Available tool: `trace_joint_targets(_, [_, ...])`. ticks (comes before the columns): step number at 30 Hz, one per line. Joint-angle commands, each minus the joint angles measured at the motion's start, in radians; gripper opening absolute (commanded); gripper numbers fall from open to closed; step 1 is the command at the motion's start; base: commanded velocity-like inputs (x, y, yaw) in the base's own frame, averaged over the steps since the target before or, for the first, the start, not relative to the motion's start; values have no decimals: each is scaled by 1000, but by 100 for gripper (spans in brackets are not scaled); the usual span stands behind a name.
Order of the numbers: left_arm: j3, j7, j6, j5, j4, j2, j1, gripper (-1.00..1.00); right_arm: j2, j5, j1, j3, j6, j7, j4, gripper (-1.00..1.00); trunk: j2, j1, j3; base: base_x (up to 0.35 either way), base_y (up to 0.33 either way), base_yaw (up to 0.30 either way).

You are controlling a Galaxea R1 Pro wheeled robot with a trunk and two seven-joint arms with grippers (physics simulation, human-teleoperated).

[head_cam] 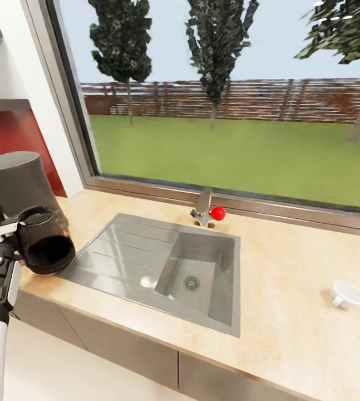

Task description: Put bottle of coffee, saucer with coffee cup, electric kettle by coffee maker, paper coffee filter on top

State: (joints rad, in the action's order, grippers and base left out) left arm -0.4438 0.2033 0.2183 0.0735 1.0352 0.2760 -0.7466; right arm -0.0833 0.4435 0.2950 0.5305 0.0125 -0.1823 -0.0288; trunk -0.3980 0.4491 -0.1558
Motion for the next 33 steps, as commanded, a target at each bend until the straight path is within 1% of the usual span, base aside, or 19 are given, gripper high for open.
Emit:
trace_joint_targets(1, [0, 4, 7, 11, 2, 0, -1, -100, 0, 11, 1, 8, 1, -3, 1, 100, -2, 1, -2, 188, 0, 0])
trace_joint_targets(6, [0, 4, 7, 11, -5, 0, -1, -100, 0, 11, 1, 8, 1, -3, 1, 100, -2, 1, -2, 48, 0, 0])
trace_joint_targets(11, [0, 5, 2, 11, -38, -1, -1, -100, 0, 11, 1, 8, 1, -3, 1, 100, -2, 1, -2, 4, 0, 0])
trace_joint_targets(12, [0, 4, -61, 11, -71, -1, -1, -100, 2, 11, 1, 8, 1, -3, 1, 100, -2, 1, -2, 0, 0, 0])
trace_joint_targets(16, [0, 4, -93, 11, -94, -1, 0, -100, 2, 11, 1, 8, 1, -3, 2, 100, -2, 1, -2, 0, 0, 0])
trace_joint_targets(25, [0, 1, -99, 12, -98, -1, 0, -100, 2, 10, 1, 8, 1, -3, 2, 100, -2, 1, -2, 0, 0, 0])
trace_joint_targets(30, [0, -5, -100, 10, -85, 0, 35, -100, 2, 10, 1, 8, 1, -3, 2, 100, -2, 1, -2, 0, 0, 0])
trace_joint_targets(33, [0, -6, -100, 9, -84, 0, 40, -100, 2, 10, 1, 8, 1, -3, 1, 100, -2, 1, -2, 0, 0, 0])
